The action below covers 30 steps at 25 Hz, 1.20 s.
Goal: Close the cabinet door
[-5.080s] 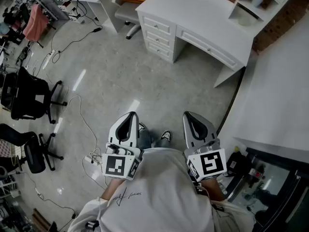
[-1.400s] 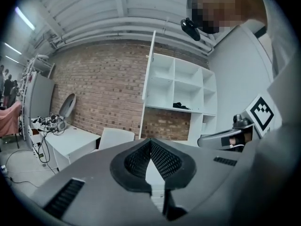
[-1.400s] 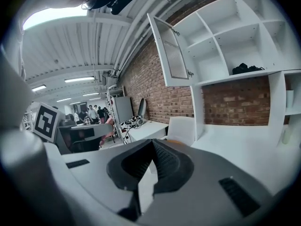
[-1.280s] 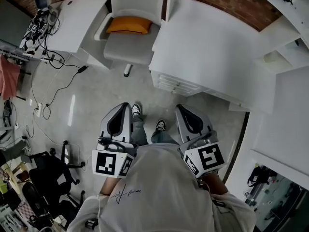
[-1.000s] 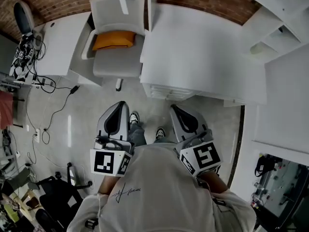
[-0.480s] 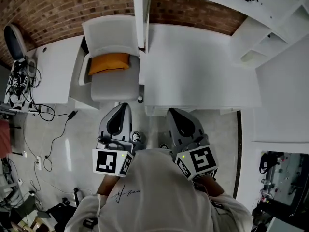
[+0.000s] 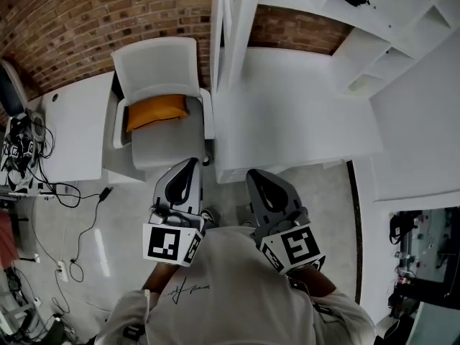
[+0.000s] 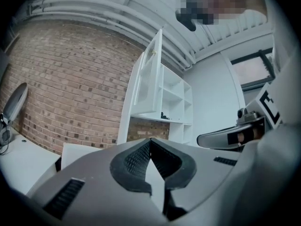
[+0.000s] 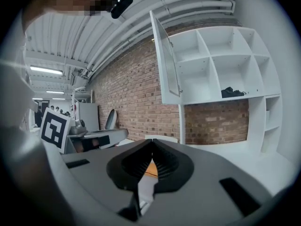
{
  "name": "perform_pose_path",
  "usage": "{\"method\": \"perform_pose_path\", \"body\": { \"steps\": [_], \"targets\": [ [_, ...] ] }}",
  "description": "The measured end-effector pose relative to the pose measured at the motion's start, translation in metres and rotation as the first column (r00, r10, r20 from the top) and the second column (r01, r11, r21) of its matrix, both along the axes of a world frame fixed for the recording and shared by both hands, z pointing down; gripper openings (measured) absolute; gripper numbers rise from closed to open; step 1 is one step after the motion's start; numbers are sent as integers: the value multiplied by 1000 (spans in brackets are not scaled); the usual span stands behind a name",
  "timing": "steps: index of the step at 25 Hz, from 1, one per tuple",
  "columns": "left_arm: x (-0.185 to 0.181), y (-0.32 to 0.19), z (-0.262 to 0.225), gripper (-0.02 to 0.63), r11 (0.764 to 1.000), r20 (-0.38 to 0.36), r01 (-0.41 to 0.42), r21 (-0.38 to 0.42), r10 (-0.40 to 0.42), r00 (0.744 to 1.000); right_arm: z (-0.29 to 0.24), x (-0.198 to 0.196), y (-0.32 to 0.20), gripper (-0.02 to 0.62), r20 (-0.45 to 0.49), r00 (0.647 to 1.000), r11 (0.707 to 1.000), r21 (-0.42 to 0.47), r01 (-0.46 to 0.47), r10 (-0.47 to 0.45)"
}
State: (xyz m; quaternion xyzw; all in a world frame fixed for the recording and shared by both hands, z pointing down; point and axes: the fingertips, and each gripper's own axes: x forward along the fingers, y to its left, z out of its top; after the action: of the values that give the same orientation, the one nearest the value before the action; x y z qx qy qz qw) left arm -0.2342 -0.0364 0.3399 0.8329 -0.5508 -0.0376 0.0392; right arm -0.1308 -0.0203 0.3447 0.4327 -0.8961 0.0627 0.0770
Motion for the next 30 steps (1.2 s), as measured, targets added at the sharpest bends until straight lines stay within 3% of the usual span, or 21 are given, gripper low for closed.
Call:
{"method": "perform_pose_path", "body": {
  "steps": [7, 15, 22, 30],
  "targets": [
    [-3, -10, -1, 15, 998, 7, -67, 2, 67, 998, -30, -22, -14, 25, -58, 998, 996, 84, -4, 9],
    [8, -24, -11, 15, 998, -5, -58, 28, 58, 998, -82, -28, -45, 26, -22, 1000, 984, 175, 7, -3],
    [15, -29, -20, 15, 998, -8, -31, 46, 31, 999, -132, -31, -75, 28, 16, 1000, 954, 300, -19, 15],
    [12, -25, -17, 15, 998, -4, -54, 36, 55, 999, -150, -41, -92, 49, 69, 995, 935, 343, -94, 75]
  ]
}}
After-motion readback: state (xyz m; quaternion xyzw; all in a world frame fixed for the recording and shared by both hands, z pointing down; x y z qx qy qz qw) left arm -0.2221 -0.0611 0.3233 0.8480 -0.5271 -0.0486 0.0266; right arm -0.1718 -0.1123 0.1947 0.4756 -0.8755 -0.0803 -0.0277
